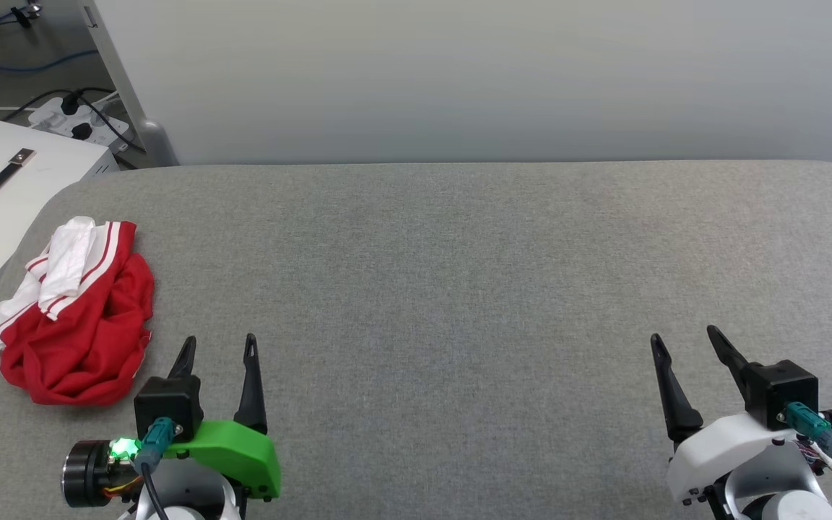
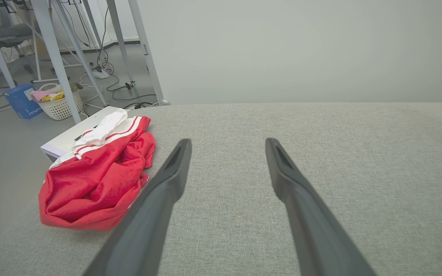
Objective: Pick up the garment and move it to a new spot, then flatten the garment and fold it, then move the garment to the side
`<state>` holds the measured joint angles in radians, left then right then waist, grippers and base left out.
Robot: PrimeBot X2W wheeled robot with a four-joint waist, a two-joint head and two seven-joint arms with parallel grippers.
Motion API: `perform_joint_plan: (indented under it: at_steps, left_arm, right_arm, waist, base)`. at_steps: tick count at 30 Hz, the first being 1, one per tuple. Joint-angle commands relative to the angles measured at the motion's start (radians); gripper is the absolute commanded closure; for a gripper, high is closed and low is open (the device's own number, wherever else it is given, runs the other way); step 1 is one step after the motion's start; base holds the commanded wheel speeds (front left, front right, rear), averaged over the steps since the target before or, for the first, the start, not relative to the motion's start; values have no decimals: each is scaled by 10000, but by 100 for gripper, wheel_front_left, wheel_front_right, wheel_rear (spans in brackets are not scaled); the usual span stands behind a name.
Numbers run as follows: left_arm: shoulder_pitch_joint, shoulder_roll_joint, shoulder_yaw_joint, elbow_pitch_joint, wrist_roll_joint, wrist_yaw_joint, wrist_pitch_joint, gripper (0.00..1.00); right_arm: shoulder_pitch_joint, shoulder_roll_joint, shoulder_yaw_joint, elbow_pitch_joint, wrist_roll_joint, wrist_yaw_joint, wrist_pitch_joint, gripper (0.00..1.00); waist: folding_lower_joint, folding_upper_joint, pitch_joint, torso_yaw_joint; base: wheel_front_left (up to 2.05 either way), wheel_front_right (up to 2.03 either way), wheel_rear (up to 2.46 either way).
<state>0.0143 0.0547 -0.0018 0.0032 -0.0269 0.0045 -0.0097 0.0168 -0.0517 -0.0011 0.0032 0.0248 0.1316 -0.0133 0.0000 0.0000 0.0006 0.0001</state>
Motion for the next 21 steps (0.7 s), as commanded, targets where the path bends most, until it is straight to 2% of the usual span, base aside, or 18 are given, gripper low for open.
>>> perform_joint_plan:
  at_steps: [1,21]
  left_arm:
    - [-11,-4,9,10,-60,37,-113,0]
    - [82,-12,-16,-33,-437,-20,-567,0]
  right_arm:
    - [-30,1,-43,-91,115,-3,-108,0]
    - [90,4,-119,-394,708,-4,-556,0]
  waist:
    - [0,0,-3,1]
    - [0,0,-62,-11]
  base:
    - [0,0,0]
    - [0,0,0]
